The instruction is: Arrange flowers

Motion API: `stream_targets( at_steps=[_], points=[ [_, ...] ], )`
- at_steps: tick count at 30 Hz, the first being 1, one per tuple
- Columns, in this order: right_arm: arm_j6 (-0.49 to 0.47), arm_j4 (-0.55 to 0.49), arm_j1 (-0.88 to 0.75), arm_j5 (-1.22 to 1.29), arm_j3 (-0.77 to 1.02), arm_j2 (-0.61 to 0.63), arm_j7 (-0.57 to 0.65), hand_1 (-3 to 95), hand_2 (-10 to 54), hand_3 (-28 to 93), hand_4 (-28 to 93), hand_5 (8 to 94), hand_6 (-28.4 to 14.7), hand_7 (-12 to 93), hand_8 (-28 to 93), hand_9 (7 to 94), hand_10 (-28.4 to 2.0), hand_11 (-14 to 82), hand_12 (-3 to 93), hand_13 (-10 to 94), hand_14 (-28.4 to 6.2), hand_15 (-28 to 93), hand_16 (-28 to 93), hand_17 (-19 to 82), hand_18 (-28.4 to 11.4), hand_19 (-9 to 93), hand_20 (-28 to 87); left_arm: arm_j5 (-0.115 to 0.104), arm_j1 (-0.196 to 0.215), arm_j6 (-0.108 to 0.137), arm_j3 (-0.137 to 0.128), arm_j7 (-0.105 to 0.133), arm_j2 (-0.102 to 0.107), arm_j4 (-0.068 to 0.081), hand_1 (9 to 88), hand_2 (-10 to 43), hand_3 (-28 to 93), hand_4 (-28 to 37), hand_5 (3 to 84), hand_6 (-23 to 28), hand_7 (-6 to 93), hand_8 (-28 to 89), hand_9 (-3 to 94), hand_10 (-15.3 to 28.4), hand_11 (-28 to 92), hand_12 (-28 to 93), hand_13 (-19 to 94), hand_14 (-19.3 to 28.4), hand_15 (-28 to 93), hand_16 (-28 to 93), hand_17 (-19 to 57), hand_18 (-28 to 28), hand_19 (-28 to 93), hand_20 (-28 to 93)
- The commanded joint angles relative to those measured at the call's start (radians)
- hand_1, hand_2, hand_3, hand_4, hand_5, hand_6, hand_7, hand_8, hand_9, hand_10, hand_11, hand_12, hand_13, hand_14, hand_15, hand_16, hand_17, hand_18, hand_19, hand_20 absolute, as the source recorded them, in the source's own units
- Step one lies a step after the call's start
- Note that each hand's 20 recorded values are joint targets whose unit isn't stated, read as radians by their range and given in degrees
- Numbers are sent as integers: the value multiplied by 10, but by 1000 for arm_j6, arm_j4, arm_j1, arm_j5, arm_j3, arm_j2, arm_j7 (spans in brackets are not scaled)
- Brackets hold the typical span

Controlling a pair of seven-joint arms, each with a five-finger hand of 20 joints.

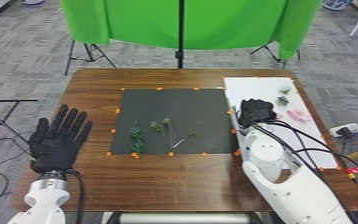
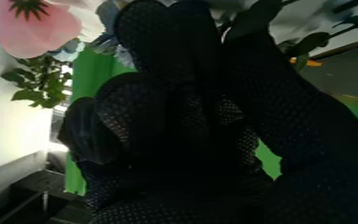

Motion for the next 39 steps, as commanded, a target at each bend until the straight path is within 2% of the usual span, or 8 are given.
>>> stream_targets(
  at_steps=[1,6,11,15,17,27,34,39],
  points=[
    [16,0,-62,115,26,3,25,574,-95,791,-282,902,-32,206,140,937,-121,181,433,744,-146,724,342,406,-284,932,640,-6,22,-4,-1,-17,-7,4,290,151,756,-283,447,90,100,-99,393,150,178,76,291,154,296,-68,-77,138,325,99],
    [224,-55,-73,268,44,22,118,449,-95,883,-110,874,-19,228,267,936,-118,179,450,734,-155,725,380,402,-284,932,641,-5,29,-7,-6,-16,-8,1,290,149,755,-283,447,90,100,-99,394,150,178,76,291,154,296,-69,-77,138,325,99],
    [332,-154,-85,352,77,30,161,418,-95,903,-60,858,-13,257,287,925,-115,193,457,730,-158,725,385,405,-284,932,642,-5,29,-8,-7,-18,-10,2,286,151,754,-283,447,90,100,-99,394,150,177,76,291,154,295,-68,-78,139,325,99],
    [333,-220,-93,372,83,31,157,409,-95,904,-34,837,-15,319,259,919,-115,211,446,730,-159,725,384,406,-284,932,645,-8,36,-7,-9,-16,-11,-2,285,152,754,-283,447,90,99,-99,395,151,176,76,291,155,296,-68,-79,139,326,99],
    [341,-244,-91,400,79,24,165,407,-95,905,-30,834,-16,327,260,917,-115,214,449,729,-160,726,385,407,-284,932,645,-5,32,-12,-9,-18,-11,0,284,153,754,-283,447,90,99,-99,395,151,176,76,292,155,297,-67,-79,139,326,99],
    [383,-391,-133,434,55,-52,149,406,-95,907,-29,822,-18,357,247,912,-115,223,451,730,-161,727,383,409,-284,932,649,-1,28,-4,-10,-22,-7,1,283,155,753,-283,448,90,98,-98,396,152,177,78,292,156,297,-67,-80,140,329,99],
    [383,-406,-154,422,7,-137,159,405,-95,909,-27,817,-19,372,237,911,-115,228,450,730,-161,728,381,410,-284,932,651,-1,25,6,-8,-25,-1,0,283,156,754,-283,448,89,99,-98,398,152,177,78,292,157,297,-67,-81,140,330,98],
    [400,-342,-200,410,-8,-196,194,407,-95,905,-34,815,-19,379,230,910,-113,232,450,732,-160,730,377,413,-284,932,652,1,15,7,-6,-28,2,6,282,156,754,-283,449,90,100,-97,399,152,177,79,292,157,297,-67,-81,141,331,97]
  ],
)
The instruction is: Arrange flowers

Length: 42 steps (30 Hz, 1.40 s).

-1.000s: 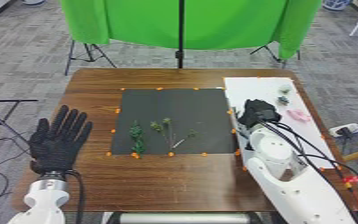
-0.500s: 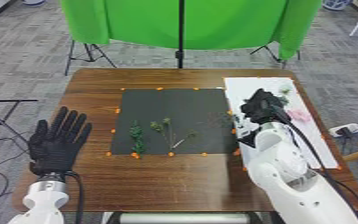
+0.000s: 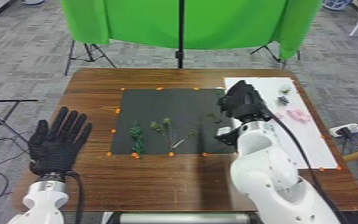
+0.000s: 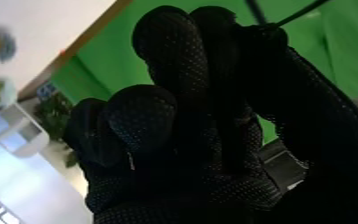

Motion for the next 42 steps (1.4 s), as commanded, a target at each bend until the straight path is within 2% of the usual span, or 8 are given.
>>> stream_targets(
  at_steps=[1,14,20,22,25,30,38,42],
  points=[
    [34,78,-72,-33,-34,-93,46,408,-95,905,-37,814,-18,380,229,909,-113,233,451,733,-158,731,376,415,-284,932,653,2,-2,7,6,-19,2,10,282,156,754,-283,449,90,101,-97,399,152,177,79,292,157,297,-67,-82,141,331,97],
    [-6,170,-90,-99,-30,-108,94,461,-95,857,-152,741,-11,475,152,869,-122,280,449,716,-156,767,320,427,-284,932,703,-6,1,18,2,-23,-6,15,281,160,751,-283,451,89,102,-98,401,151,176,79,295,159,296,-65,-83,142,334,97],
    [-30,168,-84,-69,-21,-113,98,380,-87,836,-163,550,-95,500,28,682,-215,468,248,653,-180,778,271,429,-284,932,709,-10,8,20,2,-23,-10,11,280,161,752,-283,452,90,102,-99,401,151,177,79,295,160,299,-64,-82,142,334,96],
    [-29,154,-90,-67,-15,-104,100,333,-52,860,-155,491,-132,490,-157,604,-247,500,220,624,-191,781,249,430,-284,932,709,-6,9,17,1,-24,-11,11,280,161,753,-283,452,90,102,-99,402,151,177,79,296,160,300,-64,-83,142,335,96],
    [-49,128,-102,-46,0,-89,96,306,-30,867,-160,449,-152,412,-170,561,-263,522,211,612,-200,786,237,433,-284,932,709,-4,11,20,-2,-21,-14,8,279,162,753,-283,452,91,102,-99,402,151,178,80,296,160,301,-65,-83,142,335,96],
    [-93,54,-162,-42,47,-39,73,287,-1,862,-168,453,-162,193,-101,560,-265,532,217,612,-205,789,234,433,-284,932,708,-3,12,22,-3,-18,-15,6,279,162,754,-283,453,91,101,-99,402,151,179,80,296,159,301,-65,-82,142,335,96],
    [-224,-40,-287,6,150,5,27,285,60,831,-171,651,-102,228,-106,664,-236,515,248,653,-196,779,253,408,-284,932,666,3,18,18,-2,-12,-16,3,279,162,755,-283,454,90,103,-99,402,151,180,81,296,158,302,-65,-82,141,334,96],
    [-255,-43,-286,87,147,-2,42,287,78,831,-167,694,-88,231,-120,700,-224,511,265,676,-191,778,272,403,-284,932,654,-13,8,51,4,-10,-19,3,278,163,755,-283,453,90,103,-100,402,151,180,80,296,158,303,-66,-81,141,333,96]
  ],
)
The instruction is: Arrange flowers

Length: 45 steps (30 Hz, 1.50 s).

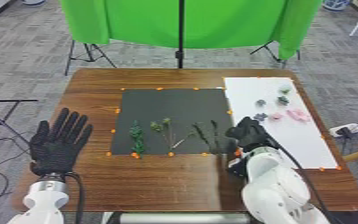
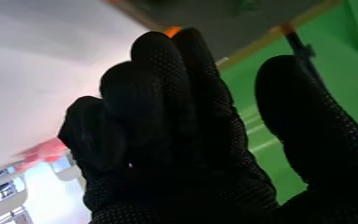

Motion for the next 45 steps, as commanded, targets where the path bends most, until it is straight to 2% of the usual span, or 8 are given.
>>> stream_targets(
  at_steps=[1,14,23,27,30,36,40,45],
  points=[
    [-6,10,-42,61,-19,18,6,286,81,829,-167,694,-88,204,-114,702,-224,507,268,676,-191,776,278,403,-284,932,652,-16,3,40,10,4,-15,2,278,163,755,-283,453,90,104,-100,401,150,180,80,296,157,303,-66,-81,141,334,96],
    [-120,23,12,80,-94,-21,-5,273,95,820,-166,681,-97,173,-105,699,-229,484,265,667,-196,773,288,396,-284,932,639,-24,5,42,-5,20,-16,-1,278,169,756,-283,458,93,115,-102,396,150,188,83,287,153,319,-68,-84,141,339,99],
    [-35,1,-3,37,-70,-8,18,267,92,820,-168,667,-102,171,-100,694,-233,464,253,657,-198,769,282,387,-284,932,620,-30,20,36,-6,14,-19,-6,276,170,758,-283,458,94,115,-105,396,151,190,82,287,155,326,-72,-84,140,341,100],
    [32,-20,2,-37,-48,10,7,265,77,826,-160,651,-94,336,-98,694,-233,478,258,663,-196,769,270,394,-284,932,629,-28,23,35,-10,17,-20,-7,276,170,758,-283,459,94,115,-104,395,152,191,82,289,156,330,-74,-83,139,341,100],
    [59,-15,15,-74,-5,30,-33,280,45,822,-170,618,-95,422,6,676,-234,496,265,660,-195,768,273,395,-284,932,639,-30,25,37,-12,21,-20,-8,276,170,759,-283,459,94,115,-104,396,152,192,83,288,156,332,-75,-83,139,341,100],
    [164,52,34,-101,85,90,-147,330,-17,823,-187,502,-100,593,55,545,-251,509,243,565,-196,780,247,350,-273,932,641,-31,28,32,-6,23,-21,-10,276,170,760,-283,459,94,115,-104,396,152,192,82,288,156,332,-77,-83,139,340,100],
    [177,95,29,54,167,127,-292,312,-4,871,-190,502,-93,444,-141,530,-226,403,194,537,-191,775,232,323,-255,932,600,-26,26,21,-5,24,-16,-10,276,170,759,-283,458,94,115,-104,396,153,192,81,288,156,333,-78,-83,139,340,101],
    [48,151,53,-18,222,153,-367,334,-50,884,-216,473,-70,226,-157,476,-175,184,148,484,-185,716,193,286,-251,932,559,-20,22,11,-4,22,-12,-10,276,170,760,-283,457,94,114,-105,396,153,192,81,287,156,333,-78,-82,138,339,101]
  ],
)
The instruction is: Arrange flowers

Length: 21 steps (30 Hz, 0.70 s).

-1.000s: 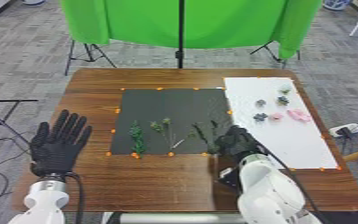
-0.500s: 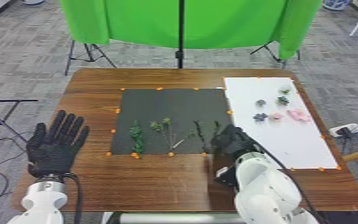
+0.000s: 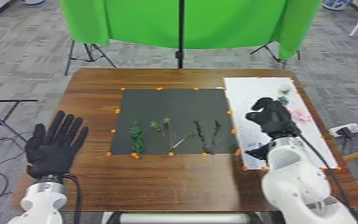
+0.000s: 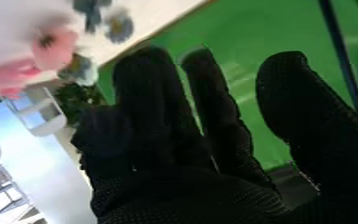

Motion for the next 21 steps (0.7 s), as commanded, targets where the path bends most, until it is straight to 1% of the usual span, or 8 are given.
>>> stream_targets(
  at_steps=[1,3,6,7,10,15,16,21],
  points=[
    [-195,64,31,-10,103,61,-98,336,-61,884,-220,462,-67,214,-155,464,-168,170,144,475,-184,707,186,281,-252,930,558,0,10,-20,9,-2,0,-1,276,171,759,-283,457,94,114,-104,395,153,192,82,287,156,333,-78,-82,138,338,100],
    [-224,82,41,-38,106,72,-107,331,-89,880,-240,437,-62,192,-143,435,-156,144,139,464,-182,684,171,274,-256,927,563,-10,13,-15,10,-5,-2,-3,276,170,760,-283,457,94,113,-105,395,153,192,81,288,155,332,-79,-82,138,338,101],
    [-252,116,56,-101,102,78,-133,334,-95,874,-260,420,-57,183,-139,412,-139,134,135,456,-180,667,161,268,-260,924,569,-6,12,-14,10,-2,1,-3,275,170,761,-283,455,94,110,-105,395,153,190,81,287,155,331,-79,-82,138,337,101],
    [-256,141,87,-114,73,80,-112,338,-95,879,-268,417,-55,182,-140,407,-136,138,135,454,-180,666,159,268,-260,923,570,-6,13,-15,9,-1,2,-4,275,170,761,-283,455,93,111,-104,395,153,190,81,287,155,331,-79,-82,138,337,101],
    [-246,180,108,-152,52,83,-133,351,-95,882,-277,414,-53,184,-140,403,-132,140,131,455,-177,664,156,269,-260,922,572,-3,14,-18,8,3,1,-6,276,170,760,-283,454,93,111,-104,394,153,189,81,287,155,330,-78,-82,138,337,101],
    [-230,210,142,-201,13,87,-161,386,-95,881,-282,415,-43,200,-147,404,-129,144,126,466,-163,660,149,275,-256,923,572,-1,12,-20,13,-1,-2,-5,276,170,760,-283,454,93,112,-103,394,153,190,81,287,155,332,-77,-82,138,337,101],
    [-236,219,149,-218,8,84,-170,390,-95,880,-282,416,-42,202,-149,406,-128,145,125,470,-159,660,149,276,-254,923,572,-3,11,-15,14,0,-2,-5,276,170,759,-283,454,93,112,-104,394,152,190,81,287,155,332,-77,-82,138,337,101],
    [-320,239,164,-233,-2,77,-142,429,-95,877,-282,452,-26,215,-160,450,-125,151,125,497,-147,656,154,280,-251,922,570,-4,6,-16,16,-5,-5,0,276,170,760,-283,454,93,112,-104,395,153,190,81,287,156,331,-77,-82,138,337,102]
  ],
)
